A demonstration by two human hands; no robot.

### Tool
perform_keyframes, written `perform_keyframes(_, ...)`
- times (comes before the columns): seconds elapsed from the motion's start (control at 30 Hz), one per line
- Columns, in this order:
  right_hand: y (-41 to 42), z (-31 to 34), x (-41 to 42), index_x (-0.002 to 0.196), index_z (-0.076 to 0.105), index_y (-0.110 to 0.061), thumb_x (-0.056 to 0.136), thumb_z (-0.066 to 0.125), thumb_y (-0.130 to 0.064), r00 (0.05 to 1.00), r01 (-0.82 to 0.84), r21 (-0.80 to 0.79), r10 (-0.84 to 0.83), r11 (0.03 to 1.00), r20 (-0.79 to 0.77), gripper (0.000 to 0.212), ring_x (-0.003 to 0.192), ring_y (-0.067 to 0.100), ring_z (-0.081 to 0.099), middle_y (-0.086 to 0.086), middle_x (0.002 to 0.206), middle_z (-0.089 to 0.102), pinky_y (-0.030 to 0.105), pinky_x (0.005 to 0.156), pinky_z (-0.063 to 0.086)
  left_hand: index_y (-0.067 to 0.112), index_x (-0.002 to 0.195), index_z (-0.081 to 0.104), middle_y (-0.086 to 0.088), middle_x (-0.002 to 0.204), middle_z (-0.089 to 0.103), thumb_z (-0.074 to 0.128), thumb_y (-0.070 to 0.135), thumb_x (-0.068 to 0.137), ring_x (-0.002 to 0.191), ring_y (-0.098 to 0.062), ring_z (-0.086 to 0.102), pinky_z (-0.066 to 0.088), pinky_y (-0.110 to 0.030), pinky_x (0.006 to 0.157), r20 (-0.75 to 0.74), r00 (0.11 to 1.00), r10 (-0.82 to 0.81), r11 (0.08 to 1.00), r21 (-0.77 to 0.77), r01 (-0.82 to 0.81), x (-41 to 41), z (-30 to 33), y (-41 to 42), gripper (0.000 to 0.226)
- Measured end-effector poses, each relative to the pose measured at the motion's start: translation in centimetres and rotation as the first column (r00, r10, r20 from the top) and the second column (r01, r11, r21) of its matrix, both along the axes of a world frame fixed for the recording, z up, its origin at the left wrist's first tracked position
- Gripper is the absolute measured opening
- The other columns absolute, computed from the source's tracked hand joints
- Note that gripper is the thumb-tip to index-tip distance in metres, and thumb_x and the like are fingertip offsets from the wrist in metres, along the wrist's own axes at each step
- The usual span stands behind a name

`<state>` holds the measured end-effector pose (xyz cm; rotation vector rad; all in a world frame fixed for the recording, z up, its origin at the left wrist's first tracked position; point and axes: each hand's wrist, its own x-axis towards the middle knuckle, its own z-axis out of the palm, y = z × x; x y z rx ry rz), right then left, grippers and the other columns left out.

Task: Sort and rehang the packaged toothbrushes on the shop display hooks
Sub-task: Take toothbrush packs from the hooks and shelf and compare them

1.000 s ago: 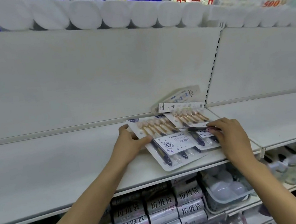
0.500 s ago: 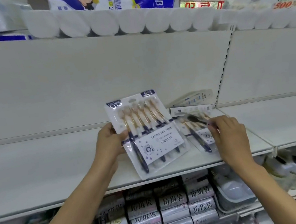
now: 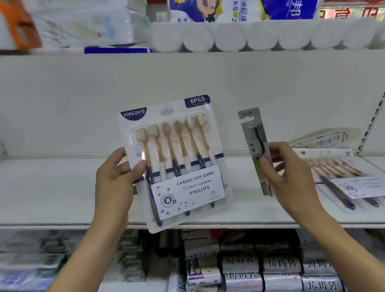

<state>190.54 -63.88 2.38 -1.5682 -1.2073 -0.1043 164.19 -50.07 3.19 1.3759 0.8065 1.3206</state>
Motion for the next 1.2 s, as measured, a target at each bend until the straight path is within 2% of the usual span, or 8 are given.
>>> perform_keyframes(0.07,1.1,0.4,-3.1,0.106,0.061,-0.017,0.099,0.058,-0.012,0.997,-0.066,-0.001,0.066,0.998,-0.045,0.009,0.065,0.004,0.056,-0.007,0.087,0.066,0.016,0.051,0.041,0.022,0.108,0.069,-0.005,0.084,0.078,0.063,0.001,0.093,0.072,-0.019,0.070,0.053,-0.036,0.069,0.003,1.000,0.028,0.999,0.035,-0.028,-3.4,0.1,-0.2,0.026)
perform_keyframes(0.2,3.1,0.7,-9.7,0.105,0.061,-0.019,0.097,0.062,-0.013,0.975,-0.196,-0.015,0.193,0.980,-0.113,0.010,0.064,0.009,0.055,-0.003,0.090,0.067,0.013,0.048,0.043,0.023,0.108,0.069,-0.001,0.083,0.078,0.061,-0.002,0.093,0.071,-0.014,0.072,0.055,-0.024,0.058,0.019,0.996,0.083,0.994,0.070,-0.084,-10.8,0.0,-0.5,0.031)
perform_keyframes(0.3,4.8,0.4,-14.9,0.105,0.063,-0.021,0.094,0.067,-0.015,0.958,-0.265,-0.024,0.260,0.964,-0.124,0.013,0.071,0.012,0.060,-0.006,0.090,0.069,0.023,0.059,0.049,0.018,0.111,0.068,-0.002,0.081,0.078,0.060,-0.005,0.092,0.069,-0.014,0.073,0.056,-0.024,0.058,0.051,0.989,0.138,0.989,0.046,-0.141,-16.8,-0.5,-0.7,0.031)
perform_keyframes(0.4,6.4,-0.3,-20.5,0.103,0.063,-0.023,0.093,0.070,-0.017,0.936,-0.336,-0.048,0.328,0.941,-0.130,0.013,0.077,0.009,0.064,-0.009,0.090,0.071,0.022,0.065,0.051,0.018,0.111,0.067,-0.001,0.079,0.078,0.058,-0.007,0.092,0.067,-0.012,0.072,0.055,-0.022,0.056,0.057,0.982,0.182,0.982,0.044,-0.185,-23.1,-1.3,-1.0,0.033)
perform_keyframes(0.6,8.7,-1.7,-32.6,0.099,0.061,-0.029,0.093,0.068,-0.017,0.879,-0.459,-0.060,0.443,0.887,-0.174,0.015,0.078,0.007,0.065,-0.012,0.089,0.071,0.021,0.065,0.052,0.019,0.108,0.068,0.001,0.084,0.079,0.056,-0.008,0.092,0.073,-0.011,0.074,0.058,-0.022,0.062,0.060,0.967,0.249,0.967,0.032,-0.251,-34.9,-2.6,-1.9,0.033)
perform_keyframes(0.9,12.8,-2.1,-45.7,0.105,0.060,-0.025,0.096,0.065,-0.029,0.833,-0.549,-0.090,0.537,0.831,-0.131,0.011,0.079,0.008,0.069,-0.012,0.093,0.071,0.045,0.074,0.058,0.008,0.115,0.065,-0.005,0.094,0.079,0.056,-0.007,0.092,0.080,-0.015,0.075,0.059,-0.023,0.064,0.037,0.949,0.313,0.949,0.018,-0.314,-48.2,-4.1,-1.5,0.029)
perform_keyframes(1.03,15.2,-2.0,-49.4,0.105,0.060,-0.025,0.096,0.067,-0.027,0.815,-0.576,-0.082,0.564,0.813,-0.131,0.011,0.079,0.009,0.068,-0.011,0.091,0.071,0.044,0.075,0.057,0.016,0.110,0.067,0.000,0.090,0.079,0.056,-0.008,0.091,0.079,-0.013,0.075,0.059,-0.023,0.065,0.027,0.940,0.339,0.941,0.012,-0.339,-52.1,-4.7,-0.4,0.033)
perform_keyframes(1.2,18.8,-1.8,-52.8,0.108,0.062,-0.025,0.095,0.068,-0.025,0.778,-0.624,-0.081,0.610,0.777,-0.147,0.015,0.082,0.008,0.068,-0.016,0.094,0.071,0.042,0.078,0.058,0.023,0.113,0.068,-0.009,0.101,0.078,0.058,-0.007,0.091,0.089,-0.020,0.075,0.062,-0.030,0.077,0.016,0.924,0.381,0.925,0.007,-0.381,-55.9,-5.7,2.0,0.039)
